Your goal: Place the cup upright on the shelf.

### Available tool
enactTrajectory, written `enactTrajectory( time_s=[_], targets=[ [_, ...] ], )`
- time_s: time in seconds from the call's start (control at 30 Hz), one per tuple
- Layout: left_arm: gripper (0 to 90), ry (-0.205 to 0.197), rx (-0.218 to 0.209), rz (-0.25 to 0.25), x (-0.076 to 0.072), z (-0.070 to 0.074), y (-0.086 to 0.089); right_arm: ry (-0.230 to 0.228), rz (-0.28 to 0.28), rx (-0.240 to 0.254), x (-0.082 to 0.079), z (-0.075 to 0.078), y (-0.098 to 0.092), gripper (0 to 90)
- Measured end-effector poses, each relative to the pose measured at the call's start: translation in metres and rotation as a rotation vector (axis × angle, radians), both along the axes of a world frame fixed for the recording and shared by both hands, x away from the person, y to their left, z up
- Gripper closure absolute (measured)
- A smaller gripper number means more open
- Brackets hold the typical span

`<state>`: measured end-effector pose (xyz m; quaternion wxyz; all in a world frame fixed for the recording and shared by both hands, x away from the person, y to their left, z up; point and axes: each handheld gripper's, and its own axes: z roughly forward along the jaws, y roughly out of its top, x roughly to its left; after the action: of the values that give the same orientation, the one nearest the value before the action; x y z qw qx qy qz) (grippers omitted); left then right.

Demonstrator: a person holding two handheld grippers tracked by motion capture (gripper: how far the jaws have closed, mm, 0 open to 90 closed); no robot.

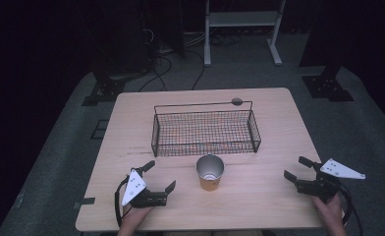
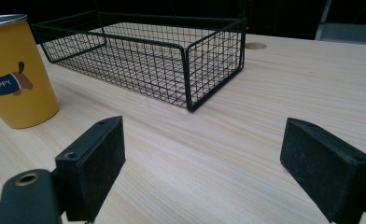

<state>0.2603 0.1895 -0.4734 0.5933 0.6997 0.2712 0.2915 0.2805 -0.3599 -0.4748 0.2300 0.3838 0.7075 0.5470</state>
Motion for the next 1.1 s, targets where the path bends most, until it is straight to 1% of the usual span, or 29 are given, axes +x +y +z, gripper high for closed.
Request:
enactTrajectory(
  time_s=[0.1, 0.13, 0.3, 0.4, 0.47, 0.57, 0.67, 0.7, 0.73, 0.77, 0.9, 1.0, 1.1],
  targets=[
    [2.3, 0.0, -0.001, -0.003, 0.0, 0.0, -0.001, 0.0, -0.001, -0.004, 0.0, 0.0, 0.001, 12.9],
    [2.3, 0.002, 0.006, -0.01, -0.001, 0.0, -0.002, 0.002, -0.001, -0.011, -0.001, 0.0, 0.001, 13.0],
    [2.3, -0.001, 0.014, -0.03, -0.002, 0.002, -0.004, 0.007, -0.006, -0.019, 0.0, 0.0, 0.003, 13.0],
    [2.4, 0.004, 0.0, -0.04, -0.002, 0.003, -0.006, 0.01, -0.009, -0.019, 0.0, 0.0, 0.003, 13.0],
    [2.4, 0.007, 0.001, -0.044, -0.002, 0.004, -0.008, 0.012, -0.012, -0.015, 0.0, 0.0, 0.002, 12.9],
    [2.4, -0.003, -0.001, -0.051, -0.003, 0.007, -0.013, 0.012, -0.012, -0.018, 0.0, 0.0, 0.003, 12.9],
    [2.3, 0.005, 0.003, -0.07, -0.003, 0.008, -0.017, 0.01, -0.01, -0.023, 0.0, 0.0, 0.003, 12.9],
    [1.2, 0.015, 0.015, -0.077, -0.002, 0.007, -0.021, 0.01, -0.009, -0.022, 0.0, 0.0, 0.003, 13.0],
    [1.2, 0.015, 0.015, -0.077, -0.002, 0.007, -0.021, 0.01, -0.009, -0.022, 0.0, 0.0, 0.003, 13.0],
    [1.2, 0.024, 0.024, -0.087, -0.001, 0.007, -0.024, 0.009, -0.008, -0.02, 0.0, 0.0, 0.003, 13.0],
    [1.2, 0.031, 0.04, -0.11, -0.001, 0.007, -0.029, 0.011, -0.007, -0.021, 0.0, 0.0, 0.003, 13.0],
    [1.2, 0.036, 0.048, -0.121, -0.001, 0.007, -0.031, 0.013, -0.008, -0.022, 0.0, 0.0, 0.003, 13.0],
    [1.1, 0.044, 0.044, -0.132, -0.001, 0.007, -0.033, 0.013, -0.008, -0.023, 0.0, 0.0, 0.004, 13.0]
  ],
)
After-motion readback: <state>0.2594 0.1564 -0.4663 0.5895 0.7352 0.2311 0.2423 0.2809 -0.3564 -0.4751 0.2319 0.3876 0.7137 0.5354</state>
